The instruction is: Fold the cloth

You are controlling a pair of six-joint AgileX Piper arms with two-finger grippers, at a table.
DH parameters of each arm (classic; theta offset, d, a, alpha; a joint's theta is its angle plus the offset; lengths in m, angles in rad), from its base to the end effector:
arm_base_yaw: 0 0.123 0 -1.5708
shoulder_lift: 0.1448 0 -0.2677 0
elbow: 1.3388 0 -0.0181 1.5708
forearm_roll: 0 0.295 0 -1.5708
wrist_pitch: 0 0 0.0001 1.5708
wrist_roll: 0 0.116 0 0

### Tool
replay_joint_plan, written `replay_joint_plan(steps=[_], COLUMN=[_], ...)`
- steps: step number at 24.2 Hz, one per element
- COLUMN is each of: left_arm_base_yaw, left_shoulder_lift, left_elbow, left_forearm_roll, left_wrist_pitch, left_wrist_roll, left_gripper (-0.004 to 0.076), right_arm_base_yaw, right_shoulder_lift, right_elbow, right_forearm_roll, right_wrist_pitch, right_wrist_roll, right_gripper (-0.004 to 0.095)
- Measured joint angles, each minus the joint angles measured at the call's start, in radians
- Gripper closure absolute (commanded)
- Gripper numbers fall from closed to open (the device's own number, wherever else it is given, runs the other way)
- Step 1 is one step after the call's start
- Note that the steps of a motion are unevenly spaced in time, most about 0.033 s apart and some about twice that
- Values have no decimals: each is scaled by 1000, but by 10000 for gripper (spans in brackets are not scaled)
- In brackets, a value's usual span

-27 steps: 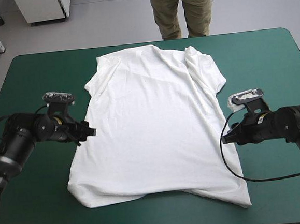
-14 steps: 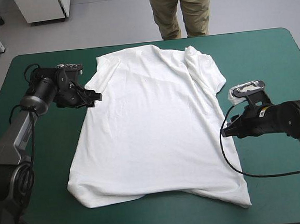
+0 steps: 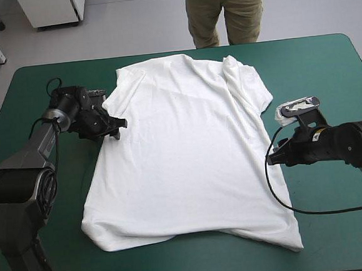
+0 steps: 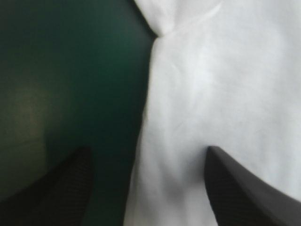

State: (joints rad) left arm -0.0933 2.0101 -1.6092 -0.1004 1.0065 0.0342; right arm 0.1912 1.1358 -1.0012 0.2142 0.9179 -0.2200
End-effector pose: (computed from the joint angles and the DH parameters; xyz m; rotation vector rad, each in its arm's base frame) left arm 0.4597 -0.0529 0.1606 0.1220 2.8880 -0.1432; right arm 0.2761 0.0734 0.2903 -0.4195 2.4887 0.2554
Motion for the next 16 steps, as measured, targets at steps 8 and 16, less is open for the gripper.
replay_joint_plan(steps=[8,16], left_arm_base_yaw=[5,-15], left_shoulder_lift=[12,23], left_elbow=[-9,-14], left_forearm_roll=[3,-38], left_wrist_pitch=[-3,-61], left_wrist_roll=[57,99], left_gripper=[580,733], right_arm_base_yaw=[0,0], right_shoulder_lift=[0,0], right_elbow=[0,-1], right_forearm_roll=[0,-33], right_wrist_pitch=[-16,-44], right_wrist_roll=[0,1], right_gripper=[584,420])
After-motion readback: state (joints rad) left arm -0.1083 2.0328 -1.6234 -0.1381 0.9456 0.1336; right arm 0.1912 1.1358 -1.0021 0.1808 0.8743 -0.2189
